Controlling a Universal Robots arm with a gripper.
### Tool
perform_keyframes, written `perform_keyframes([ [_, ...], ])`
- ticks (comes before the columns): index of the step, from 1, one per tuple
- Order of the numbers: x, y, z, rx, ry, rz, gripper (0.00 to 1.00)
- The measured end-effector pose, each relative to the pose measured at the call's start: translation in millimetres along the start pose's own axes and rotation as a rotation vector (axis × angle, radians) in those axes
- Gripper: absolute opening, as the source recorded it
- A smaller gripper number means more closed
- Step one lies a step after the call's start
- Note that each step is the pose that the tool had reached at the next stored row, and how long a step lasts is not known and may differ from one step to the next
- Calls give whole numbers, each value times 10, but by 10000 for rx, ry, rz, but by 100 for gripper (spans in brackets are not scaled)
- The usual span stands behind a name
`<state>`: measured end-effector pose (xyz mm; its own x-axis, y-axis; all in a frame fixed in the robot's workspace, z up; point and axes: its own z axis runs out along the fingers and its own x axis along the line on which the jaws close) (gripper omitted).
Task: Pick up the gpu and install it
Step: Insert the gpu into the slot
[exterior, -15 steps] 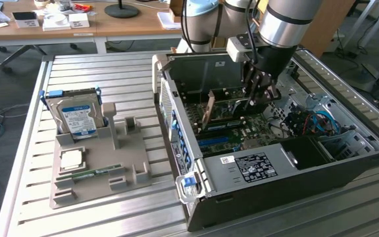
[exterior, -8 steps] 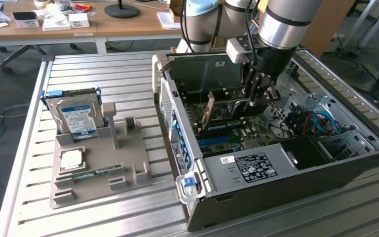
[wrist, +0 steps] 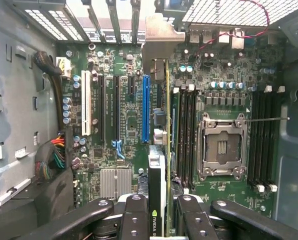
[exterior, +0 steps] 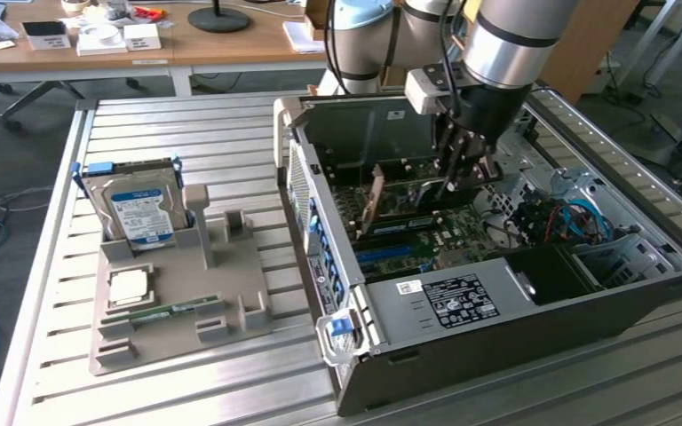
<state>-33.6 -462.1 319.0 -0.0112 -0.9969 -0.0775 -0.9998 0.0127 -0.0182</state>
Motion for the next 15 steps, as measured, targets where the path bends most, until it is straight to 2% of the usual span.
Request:
perform_keyframes([
  [8, 2, 69, 10, 0, 0, -1, 27],
  [15, 10, 77, 125, -1, 0, -1, 27],
])
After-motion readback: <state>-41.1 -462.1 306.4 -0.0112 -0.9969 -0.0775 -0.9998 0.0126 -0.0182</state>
